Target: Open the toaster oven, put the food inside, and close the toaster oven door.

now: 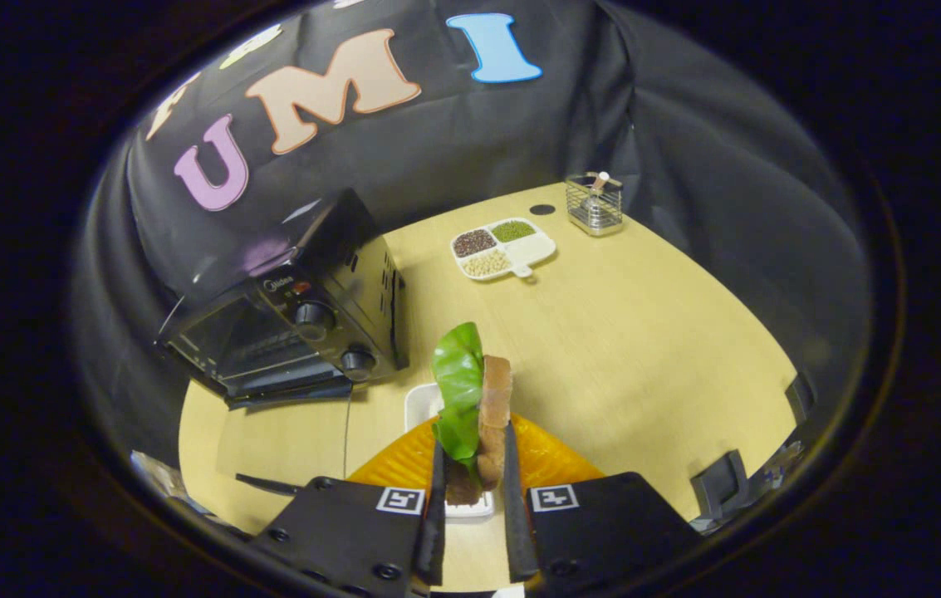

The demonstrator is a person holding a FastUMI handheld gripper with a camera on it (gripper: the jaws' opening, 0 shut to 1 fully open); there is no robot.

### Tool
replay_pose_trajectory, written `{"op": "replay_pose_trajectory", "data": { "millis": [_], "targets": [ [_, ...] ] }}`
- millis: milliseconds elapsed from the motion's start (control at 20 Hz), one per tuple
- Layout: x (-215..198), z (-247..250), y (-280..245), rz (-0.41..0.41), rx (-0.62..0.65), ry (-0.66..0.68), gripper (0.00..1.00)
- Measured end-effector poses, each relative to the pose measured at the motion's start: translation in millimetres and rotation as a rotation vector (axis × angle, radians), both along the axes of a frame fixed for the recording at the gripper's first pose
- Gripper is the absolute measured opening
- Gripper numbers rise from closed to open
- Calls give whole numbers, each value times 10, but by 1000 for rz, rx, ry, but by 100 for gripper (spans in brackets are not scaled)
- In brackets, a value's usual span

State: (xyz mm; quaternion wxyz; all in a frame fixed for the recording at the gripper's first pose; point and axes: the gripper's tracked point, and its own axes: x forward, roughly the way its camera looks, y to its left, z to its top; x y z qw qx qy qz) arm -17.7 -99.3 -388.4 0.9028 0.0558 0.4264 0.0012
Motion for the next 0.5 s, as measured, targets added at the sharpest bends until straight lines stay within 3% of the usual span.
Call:
{"op": "replay_pose_trajectory", "data": {
  "millis": [500],
  "targets": [
    [-243,706,410,-108,149,-135,32]
  ]
}}
